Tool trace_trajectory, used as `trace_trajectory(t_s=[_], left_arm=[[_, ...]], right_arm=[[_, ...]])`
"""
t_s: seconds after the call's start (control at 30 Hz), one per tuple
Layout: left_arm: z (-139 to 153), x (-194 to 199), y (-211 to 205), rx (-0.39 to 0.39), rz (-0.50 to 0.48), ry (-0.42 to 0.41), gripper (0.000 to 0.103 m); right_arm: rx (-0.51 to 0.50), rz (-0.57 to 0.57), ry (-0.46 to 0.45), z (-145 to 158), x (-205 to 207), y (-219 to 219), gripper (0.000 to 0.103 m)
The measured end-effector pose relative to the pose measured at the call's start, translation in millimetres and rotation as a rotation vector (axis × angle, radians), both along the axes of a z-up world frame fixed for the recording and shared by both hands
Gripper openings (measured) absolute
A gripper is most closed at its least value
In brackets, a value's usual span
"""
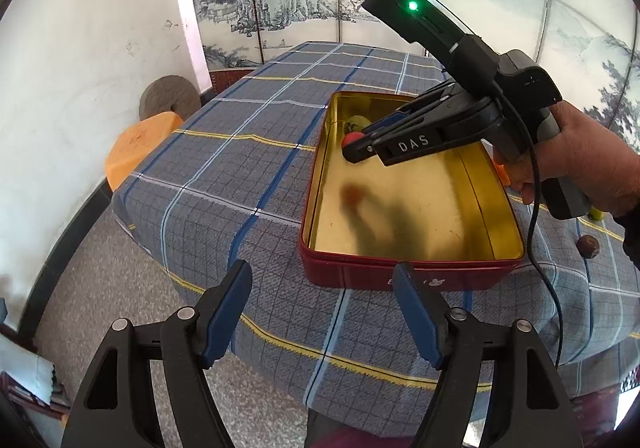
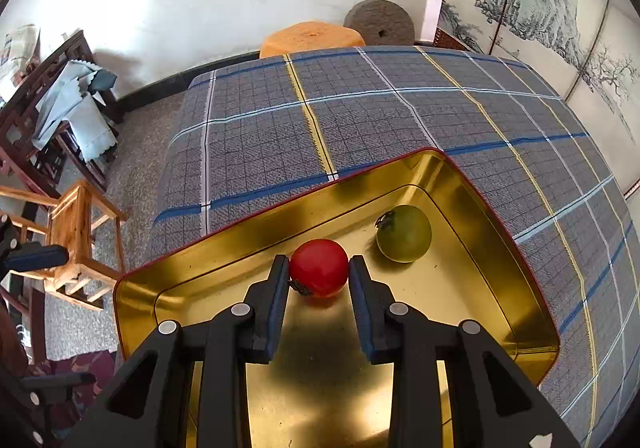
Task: Organize fruits
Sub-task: 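Lower the red tomato into the gold tray and open the right gripper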
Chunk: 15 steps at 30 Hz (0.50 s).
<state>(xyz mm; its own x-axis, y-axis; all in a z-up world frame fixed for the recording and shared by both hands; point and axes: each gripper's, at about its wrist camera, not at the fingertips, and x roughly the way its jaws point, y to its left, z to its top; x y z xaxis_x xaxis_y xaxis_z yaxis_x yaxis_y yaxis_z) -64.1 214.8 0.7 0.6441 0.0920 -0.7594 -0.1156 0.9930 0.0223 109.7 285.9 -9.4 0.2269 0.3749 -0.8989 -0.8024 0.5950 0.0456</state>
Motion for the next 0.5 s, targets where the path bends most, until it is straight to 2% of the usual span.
trace_trajectory(t_s=[0.3,0.37,0.43,0.5], left_arm=[[1,-5,-7,0.032,-0.012,-0.009,0.087],[3,-6,-9,0.04,-0.016,-0.013,0.089],[3,-6,-11,0.05,-0.016,-0.009,0.093],[4,-6,-15,0.059,-0.019,-0.008,0.093]], right_arm=[[0.077,-0.065,0.03,2,5,2,0.03],[0.15,-0.083,0.038,10,7,-5,0.036],[0.207,-0.107,0.026,19,6,-13,0.049],[0.261,-0.119,0.007,32,3,-22,0.05]])
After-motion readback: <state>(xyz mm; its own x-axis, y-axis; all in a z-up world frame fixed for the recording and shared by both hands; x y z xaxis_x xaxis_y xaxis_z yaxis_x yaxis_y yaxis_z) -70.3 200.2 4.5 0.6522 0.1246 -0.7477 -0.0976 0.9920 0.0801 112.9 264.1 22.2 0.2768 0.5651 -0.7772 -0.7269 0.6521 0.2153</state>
